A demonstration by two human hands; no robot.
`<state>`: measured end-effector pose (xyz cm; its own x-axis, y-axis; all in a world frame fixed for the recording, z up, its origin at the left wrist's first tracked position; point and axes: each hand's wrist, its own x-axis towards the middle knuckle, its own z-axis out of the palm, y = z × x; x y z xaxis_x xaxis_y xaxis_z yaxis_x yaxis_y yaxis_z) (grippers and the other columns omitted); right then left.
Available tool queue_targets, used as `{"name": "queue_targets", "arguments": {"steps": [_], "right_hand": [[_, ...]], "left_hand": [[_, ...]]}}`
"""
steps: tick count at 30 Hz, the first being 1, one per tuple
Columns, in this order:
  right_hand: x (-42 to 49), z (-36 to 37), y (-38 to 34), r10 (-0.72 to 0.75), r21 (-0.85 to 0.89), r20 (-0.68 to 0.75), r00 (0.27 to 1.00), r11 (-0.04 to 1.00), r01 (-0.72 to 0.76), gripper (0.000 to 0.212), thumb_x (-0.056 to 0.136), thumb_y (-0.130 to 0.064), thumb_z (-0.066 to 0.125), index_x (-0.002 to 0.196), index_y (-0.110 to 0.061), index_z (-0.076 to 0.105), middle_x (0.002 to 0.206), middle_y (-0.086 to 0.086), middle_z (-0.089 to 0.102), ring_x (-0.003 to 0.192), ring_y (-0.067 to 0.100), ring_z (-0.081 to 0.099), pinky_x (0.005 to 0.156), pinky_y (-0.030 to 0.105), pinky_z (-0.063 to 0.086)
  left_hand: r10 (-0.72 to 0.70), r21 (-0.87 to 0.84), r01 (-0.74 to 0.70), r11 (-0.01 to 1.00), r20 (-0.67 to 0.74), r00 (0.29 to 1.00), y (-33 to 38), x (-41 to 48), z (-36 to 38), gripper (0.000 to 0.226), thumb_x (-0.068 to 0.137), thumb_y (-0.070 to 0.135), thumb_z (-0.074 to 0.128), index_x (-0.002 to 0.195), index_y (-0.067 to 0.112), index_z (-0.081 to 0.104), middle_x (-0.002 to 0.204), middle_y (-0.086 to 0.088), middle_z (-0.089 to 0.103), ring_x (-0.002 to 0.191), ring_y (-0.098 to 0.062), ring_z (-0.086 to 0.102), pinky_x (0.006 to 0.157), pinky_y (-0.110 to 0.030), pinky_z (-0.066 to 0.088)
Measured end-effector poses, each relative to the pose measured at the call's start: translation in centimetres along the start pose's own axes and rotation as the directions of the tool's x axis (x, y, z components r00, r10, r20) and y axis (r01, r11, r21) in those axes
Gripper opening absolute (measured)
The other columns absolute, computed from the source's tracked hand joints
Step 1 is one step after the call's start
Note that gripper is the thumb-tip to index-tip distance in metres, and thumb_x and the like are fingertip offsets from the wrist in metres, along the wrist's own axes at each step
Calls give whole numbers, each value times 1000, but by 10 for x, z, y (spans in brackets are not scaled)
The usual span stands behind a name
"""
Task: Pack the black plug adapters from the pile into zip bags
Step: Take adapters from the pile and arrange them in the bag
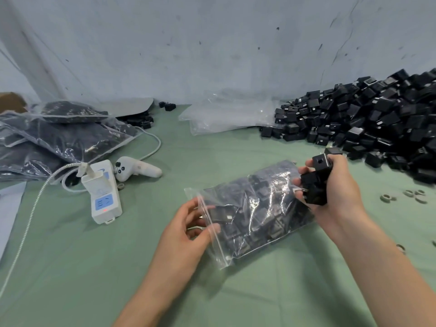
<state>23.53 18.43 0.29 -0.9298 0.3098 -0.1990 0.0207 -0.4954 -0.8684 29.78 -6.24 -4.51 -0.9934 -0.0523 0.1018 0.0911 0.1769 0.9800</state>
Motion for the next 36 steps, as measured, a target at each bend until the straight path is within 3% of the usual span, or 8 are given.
{"name": "queue_targets", "arguments": {"steps": [2, 5, 8, 11, 13, 19, 29, 36], "right_hand": [[1, 0, -1, 2, 7, 3, 1000, 1000, -3, 27, 89, -34, 48, 79, -14, 64, 69, 3, 63, 54, 19, 58, 44, 25, 45], [0, 0, -2, 3, 9, -5, 1000, 1000, -3, 27, 89, -33, 48, 78, -14, 63, 68, 2, 62, 53, 18, 57, 45, 24, 45], [-1, 1, -2, 5, 18, -9, 1000, 1000, -5, 26, 90, -33, 48, 79, -14, 63, 68, 2, 62, 53, 19, 57, 45, 24, 44], [-1, 1, -2, 3, 19, -14, 1000, 1000, -2, 28, 91, -34, 47, 81, -14, 63, 67, 1, 62, 53, 18, 56, 45, 24, 44], [-2, 2, -2, -2, 16, -12, 1000, 1000, 2, 28, 92, -34, 46, 81, -14, 63, 67, 1, 62, 53, 18, 56, 45, 24, 45], [-5, 4, 0, -7, 1, -10, 1000, 1000, 7, 28, 91, -33, 47, 80, -14, 64, 68, 2, 63, 54, 18, 56, 43, 24, 44], [-7, 6, 0, -6, -8, -6, 1000, 1000, 6, 31, 94, -34, 45, 82, -13, 64, 69, 1, 62, 54, 17, 56, 43, 24, 44], [-11, 8, -2, 0, -8, -3, 1000, 1000, 0, 30, 94, -33, 45, 81, -13, 64, 70, 1, 62, 56, 17, 56, 44, 24, 43]], "left_hand": [[-23, -15, 23, 1000, 48, 999, 0, -3, 1, 56, 87, 0, 69, 133, 28, 52, 120, 8, 71, 111, -17, 66, 95, -26, 52], [-23, -25, 26, 999, 117, 993, 0, -8, 3, 51, 95, -7, 56, 129, 31, 53, 124, 16, 68, 114, -4, 64, 94, -16, 49], [-86, -129, 85, 988, 0, 996, 3, -5, -1, 39, 100, -6, 45, 117, 25, 62, 113, 6, 74, 100, -13, 71, 83, -22, 55], [-166, -255, 151, 955, -37, 985, 10, -1, 3, 19, 94, 27, 60, 105, 15, 70, 103, -3, 76, 89, -21, 71, 82, -34, 55], [-155, -231, 156, 960, 24, 988, 13, -1, 10, 40, 78, 44, 69, 105, 14, 69, 98, 2, 76, 84, -15, 72, 73, -26, 57], [-89, 39, 90, 995, -24, 996, 15, 3, 22, 8, 92, 14, 67, 97, 14, 61, 87, 4, 74, 74, -15, 71, 68, -21, 55], [-190, -75, 202, 976, 138, 972, 22, 4, 22, 15, 100, 4, 46, 94, 13, 36, 93, -1, 78, 59, -10, 63, 49, -20, 49], [-260, -64, 290, 955, 296, 919, 25, 10, 17, 21, 101, 7, 36, 85, 10, 49, 102, -4, 77, 56, -8, 59, 49, -21, 47]]}}
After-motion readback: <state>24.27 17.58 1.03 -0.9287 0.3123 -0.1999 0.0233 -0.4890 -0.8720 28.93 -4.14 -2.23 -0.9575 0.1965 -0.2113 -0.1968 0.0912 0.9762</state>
